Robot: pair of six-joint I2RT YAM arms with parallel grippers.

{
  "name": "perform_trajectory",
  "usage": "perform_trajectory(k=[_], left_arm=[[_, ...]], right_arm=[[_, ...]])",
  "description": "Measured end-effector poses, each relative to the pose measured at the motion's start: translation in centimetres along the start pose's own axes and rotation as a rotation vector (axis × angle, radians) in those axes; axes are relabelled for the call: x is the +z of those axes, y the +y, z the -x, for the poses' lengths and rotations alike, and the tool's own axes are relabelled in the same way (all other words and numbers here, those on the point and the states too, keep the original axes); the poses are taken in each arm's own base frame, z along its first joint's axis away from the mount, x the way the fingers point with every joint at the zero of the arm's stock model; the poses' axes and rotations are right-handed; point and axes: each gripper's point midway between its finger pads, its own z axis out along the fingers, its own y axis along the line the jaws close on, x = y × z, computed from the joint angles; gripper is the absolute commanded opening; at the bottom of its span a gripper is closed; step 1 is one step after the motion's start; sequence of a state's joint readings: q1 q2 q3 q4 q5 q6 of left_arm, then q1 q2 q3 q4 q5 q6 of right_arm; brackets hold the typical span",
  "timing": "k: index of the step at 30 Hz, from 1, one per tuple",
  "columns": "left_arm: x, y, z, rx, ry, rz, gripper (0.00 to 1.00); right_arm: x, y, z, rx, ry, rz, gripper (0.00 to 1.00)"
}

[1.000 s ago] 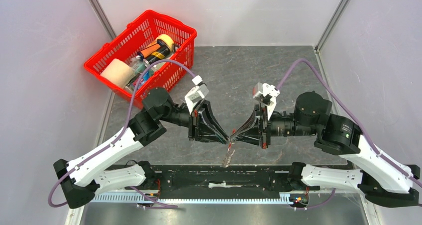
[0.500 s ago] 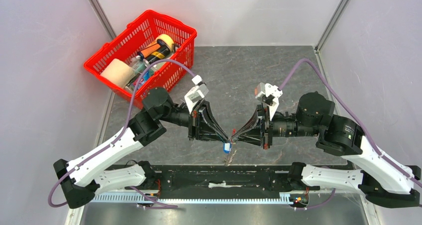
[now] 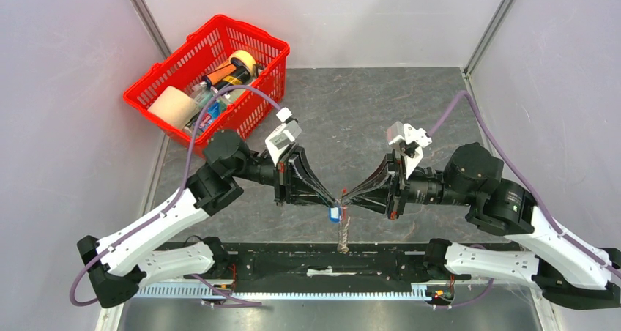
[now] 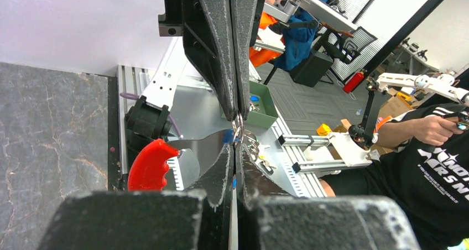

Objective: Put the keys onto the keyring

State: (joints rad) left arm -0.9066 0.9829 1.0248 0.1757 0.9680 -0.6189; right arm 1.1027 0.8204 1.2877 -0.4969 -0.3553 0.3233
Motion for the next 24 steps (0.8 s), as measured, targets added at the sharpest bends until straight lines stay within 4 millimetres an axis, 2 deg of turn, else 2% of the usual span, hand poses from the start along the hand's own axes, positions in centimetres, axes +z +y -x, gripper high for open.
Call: perform_trajectory(k=[24], left_arm=[[-0.2,-1.1,1.6,0.046,-0.06,-0.006,0.02]], right_arm=[[0.7,-0.3,3.2,-0.101,-0.338,0.047,0.0]])
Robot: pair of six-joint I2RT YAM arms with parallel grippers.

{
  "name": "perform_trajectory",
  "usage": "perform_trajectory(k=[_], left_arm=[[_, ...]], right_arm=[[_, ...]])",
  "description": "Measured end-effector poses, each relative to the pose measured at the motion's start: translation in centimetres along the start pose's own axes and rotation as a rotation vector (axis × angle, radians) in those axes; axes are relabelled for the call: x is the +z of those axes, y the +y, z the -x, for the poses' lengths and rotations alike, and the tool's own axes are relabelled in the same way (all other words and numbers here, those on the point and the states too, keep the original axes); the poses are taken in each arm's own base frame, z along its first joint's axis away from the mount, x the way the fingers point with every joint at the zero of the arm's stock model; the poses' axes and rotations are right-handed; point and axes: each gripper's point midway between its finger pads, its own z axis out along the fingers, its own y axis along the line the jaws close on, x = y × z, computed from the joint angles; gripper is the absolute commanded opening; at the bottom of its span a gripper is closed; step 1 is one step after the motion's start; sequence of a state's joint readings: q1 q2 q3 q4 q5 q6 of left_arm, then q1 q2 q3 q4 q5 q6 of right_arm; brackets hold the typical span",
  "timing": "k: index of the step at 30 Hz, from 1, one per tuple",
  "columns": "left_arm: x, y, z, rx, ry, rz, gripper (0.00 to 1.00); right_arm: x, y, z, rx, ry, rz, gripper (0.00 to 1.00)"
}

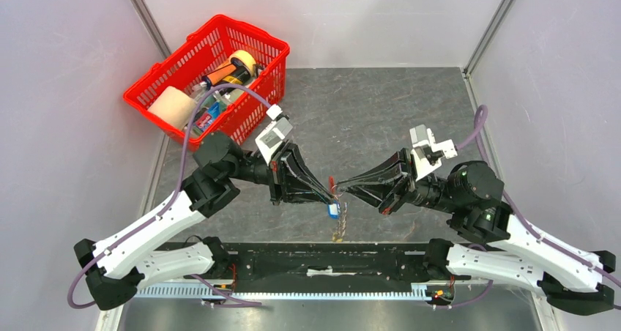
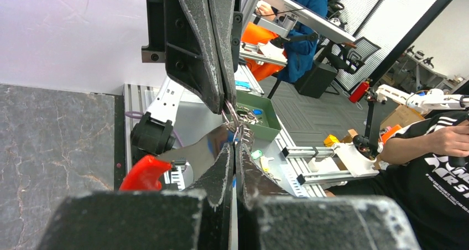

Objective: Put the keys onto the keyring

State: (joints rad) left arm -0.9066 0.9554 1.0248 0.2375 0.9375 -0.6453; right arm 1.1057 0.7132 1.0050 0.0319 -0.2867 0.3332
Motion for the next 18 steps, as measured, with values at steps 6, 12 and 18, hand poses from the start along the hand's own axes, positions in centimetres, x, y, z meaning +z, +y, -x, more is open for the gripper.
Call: perform_trajectory(k=[6,12,18], left_arm=[[0.02,0.06,0.19,0.003,-0.009,0.005,0.02],[0.04,0.07,0.35,0.009,-0.015,0.007,0.02],[0.09,0.04,0.71,0.02,-0.027,0.009,0.02]], right_arm=[[0.49,-0.12,0.21,0.014,-0.104,0.024,0.0],[0.68,-0.01,0.41,0.057,-0.19,0.052,0.0],[0.64,0.09,0.91,0.112,-0.252,0.066,0.0]])
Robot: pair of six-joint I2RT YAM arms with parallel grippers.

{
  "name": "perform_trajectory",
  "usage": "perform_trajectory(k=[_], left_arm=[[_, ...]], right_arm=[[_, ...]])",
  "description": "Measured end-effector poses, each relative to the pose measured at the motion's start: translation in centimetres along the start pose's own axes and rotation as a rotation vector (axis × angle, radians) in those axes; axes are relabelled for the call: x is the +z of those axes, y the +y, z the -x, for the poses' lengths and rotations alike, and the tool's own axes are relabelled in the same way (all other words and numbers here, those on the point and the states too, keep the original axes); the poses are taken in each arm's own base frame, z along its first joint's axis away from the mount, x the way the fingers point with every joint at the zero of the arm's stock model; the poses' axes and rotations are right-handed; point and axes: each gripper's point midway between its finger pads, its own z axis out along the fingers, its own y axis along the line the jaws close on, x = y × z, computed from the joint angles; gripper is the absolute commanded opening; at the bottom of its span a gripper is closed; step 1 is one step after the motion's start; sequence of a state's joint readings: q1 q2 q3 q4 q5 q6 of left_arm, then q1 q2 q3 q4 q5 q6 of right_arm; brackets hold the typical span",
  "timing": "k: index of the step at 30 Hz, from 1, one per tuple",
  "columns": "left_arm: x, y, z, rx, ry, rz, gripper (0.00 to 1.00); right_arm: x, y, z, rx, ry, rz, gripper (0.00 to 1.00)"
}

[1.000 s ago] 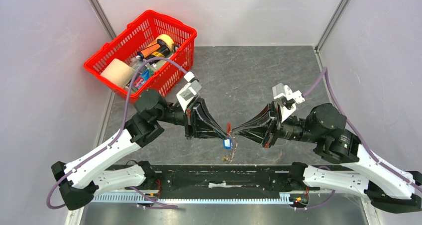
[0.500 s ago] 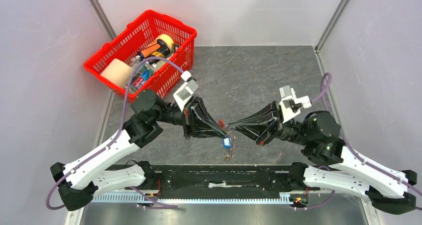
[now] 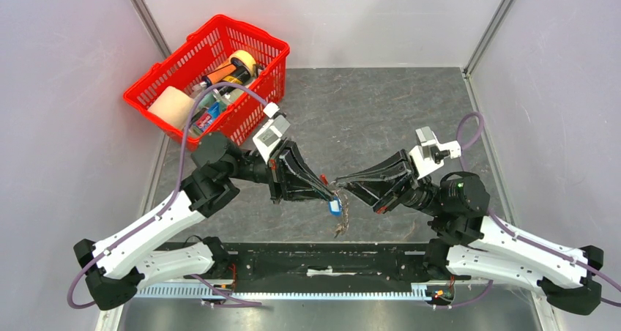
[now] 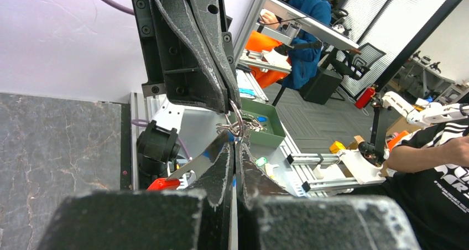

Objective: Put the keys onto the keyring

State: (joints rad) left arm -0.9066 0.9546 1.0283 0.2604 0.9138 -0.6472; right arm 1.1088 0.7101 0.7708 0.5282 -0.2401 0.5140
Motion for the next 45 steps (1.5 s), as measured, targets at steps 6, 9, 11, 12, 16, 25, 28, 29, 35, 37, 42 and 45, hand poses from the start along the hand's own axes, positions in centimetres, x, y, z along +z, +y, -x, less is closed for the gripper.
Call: perform_trajectory(k=[6,9,11,12,16,25,28,29,35,37,42,45], left_arm=[[0.1,0.2,0.5,0.006,-0.019,0.017,0.02],[0.1,0.4,0.8,0.007,-0.029,0.029,0.02],[0.1,0.3,1.0,0.013,-0.036,0.031,0.02],[0.1,0.3,1.1,0.016,-0.039,0.031,0.02],[0.2,0.1,1.5,0.024,-0.045,0.027,0.02],[0.3,0.1,2.1,0.043,-0.067,0.03,0.02],[0.3,0.1,2.2,0.048,-0.072,0.029,0.02],[0.4,0.0,2.4,0.053,-0.075,0.027,0.02],[0.7,0.1,3.0,0.07,-0.086,0.016,0.02],[0.8,0.1,3.2,0.079,-0.092,0.01,0.02],[1.0,0.0,3.4,0.088,-0.099,-0.005,0.02],[1.1,0.0,3.6,0.094,-0.104,-0.013,0.02]], right_arm=[[0.1,-0.4,0.4,0.076,-0.066,-0.015,0.0],[0.3,-0.5,0.7,0.107,-0.088,-0.019,0.0],[0.5,-0.5,0.9,0.13,-0.105,-0.014,0.0],[0.7,-0.5,0.9,0.143,-0.115,-0.01,0.0],[1.2,-0.4,1.1,0.179,-0.139,0.004,0.0],[1.5,-0.1,1.7,0.225,-0.175,0.027,0.0],[1.5,0.0,1.8,0.24,-0.187,0.035,0.0],[1.6,0.0,1.9,0.245,-0.191,0.039,0.0],[1.8,0.2,2.4,0.279,-0.222,0.061,0.0],[1.9,0.3,2.5,0.291,-0.231,0.068,0.0],[2.2,0.4,2.7,0.311,-0.248,0.085,0.0],[2.3,0.5,2.8,0.321,-0.259,0.097,0.0]])
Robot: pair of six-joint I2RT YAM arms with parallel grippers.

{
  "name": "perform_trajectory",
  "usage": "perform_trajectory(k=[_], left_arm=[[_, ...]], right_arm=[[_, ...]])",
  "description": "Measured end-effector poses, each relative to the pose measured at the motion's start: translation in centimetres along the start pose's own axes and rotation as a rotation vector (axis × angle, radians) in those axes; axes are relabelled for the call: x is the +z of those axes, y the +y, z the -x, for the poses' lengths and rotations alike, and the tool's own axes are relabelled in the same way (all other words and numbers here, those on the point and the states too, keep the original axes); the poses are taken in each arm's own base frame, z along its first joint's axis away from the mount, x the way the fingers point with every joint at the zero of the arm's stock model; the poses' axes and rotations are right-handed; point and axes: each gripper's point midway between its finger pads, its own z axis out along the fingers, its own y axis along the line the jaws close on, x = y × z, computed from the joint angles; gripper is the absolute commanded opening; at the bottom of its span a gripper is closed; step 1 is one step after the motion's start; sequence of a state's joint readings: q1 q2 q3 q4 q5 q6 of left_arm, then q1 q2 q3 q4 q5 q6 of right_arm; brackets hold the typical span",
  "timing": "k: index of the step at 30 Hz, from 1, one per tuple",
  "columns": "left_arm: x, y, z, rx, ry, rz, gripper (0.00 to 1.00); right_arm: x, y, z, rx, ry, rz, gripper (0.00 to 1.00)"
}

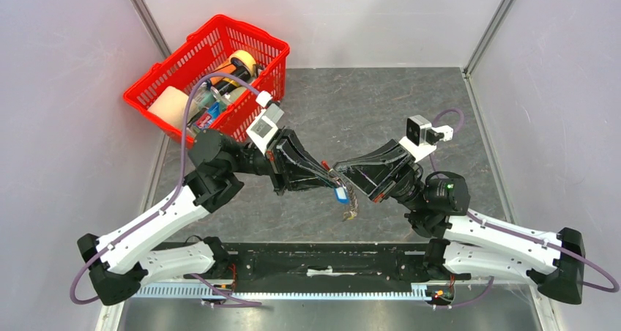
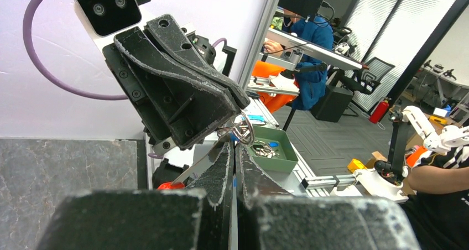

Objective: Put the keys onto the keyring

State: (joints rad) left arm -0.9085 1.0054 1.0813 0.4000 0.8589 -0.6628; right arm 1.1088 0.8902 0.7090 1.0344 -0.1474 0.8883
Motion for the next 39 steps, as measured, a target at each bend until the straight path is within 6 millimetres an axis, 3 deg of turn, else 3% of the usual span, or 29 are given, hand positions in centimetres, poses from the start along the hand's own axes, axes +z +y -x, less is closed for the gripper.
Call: perform_trajectory(k=[39], left_arm=[[1.0,-0.6,0.5,-0.002,0.017,-0.06,0.02]], right_arm=[[0.3,1.6,-0.9,0.081,-0.004,0.103,0.0]])
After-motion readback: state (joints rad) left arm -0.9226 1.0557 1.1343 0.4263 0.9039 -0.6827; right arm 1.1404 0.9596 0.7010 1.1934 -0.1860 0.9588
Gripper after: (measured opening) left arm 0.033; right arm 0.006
